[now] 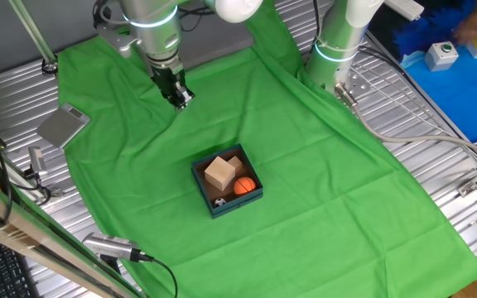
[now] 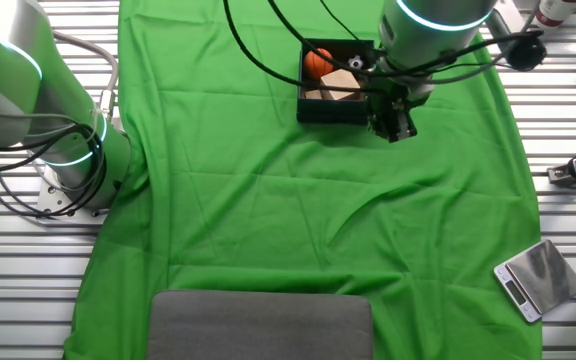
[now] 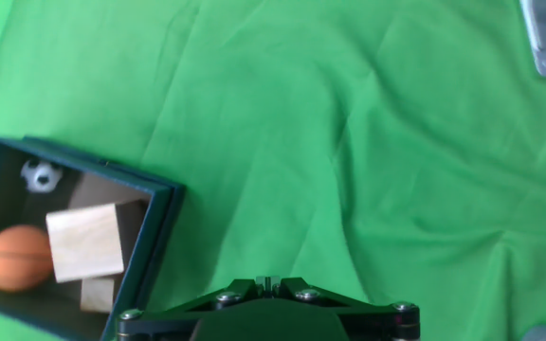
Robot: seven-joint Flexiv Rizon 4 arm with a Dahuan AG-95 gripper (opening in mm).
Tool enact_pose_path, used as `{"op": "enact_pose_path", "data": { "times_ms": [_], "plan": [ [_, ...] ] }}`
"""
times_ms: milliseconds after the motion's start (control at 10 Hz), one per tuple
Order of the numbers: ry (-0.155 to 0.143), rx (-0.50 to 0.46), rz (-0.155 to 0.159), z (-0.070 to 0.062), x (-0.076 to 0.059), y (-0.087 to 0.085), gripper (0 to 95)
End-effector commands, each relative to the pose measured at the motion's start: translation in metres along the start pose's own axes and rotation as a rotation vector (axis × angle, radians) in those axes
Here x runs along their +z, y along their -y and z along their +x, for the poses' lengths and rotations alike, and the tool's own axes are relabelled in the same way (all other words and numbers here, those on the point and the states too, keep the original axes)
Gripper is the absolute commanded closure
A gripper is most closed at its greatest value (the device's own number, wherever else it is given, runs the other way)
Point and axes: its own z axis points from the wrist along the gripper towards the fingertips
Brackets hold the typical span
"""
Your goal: Take everything out of the gift box
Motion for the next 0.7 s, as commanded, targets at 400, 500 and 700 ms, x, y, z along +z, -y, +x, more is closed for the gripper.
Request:
{"op": "enact_pose_path", "data": {
  "times_ms": [400,500,700],
  "plan": [
    [-0.07,-0.146,-0.022,-0.0014,0.0003,0.0,95.0],
    [-0.073,-0.146,-0.016,-0.0014,0.0003,0.0,95.0],
    [-0.069,-0.147,-0.023,-0.0014,0.0003,0.0,95.0]
  ]
}}
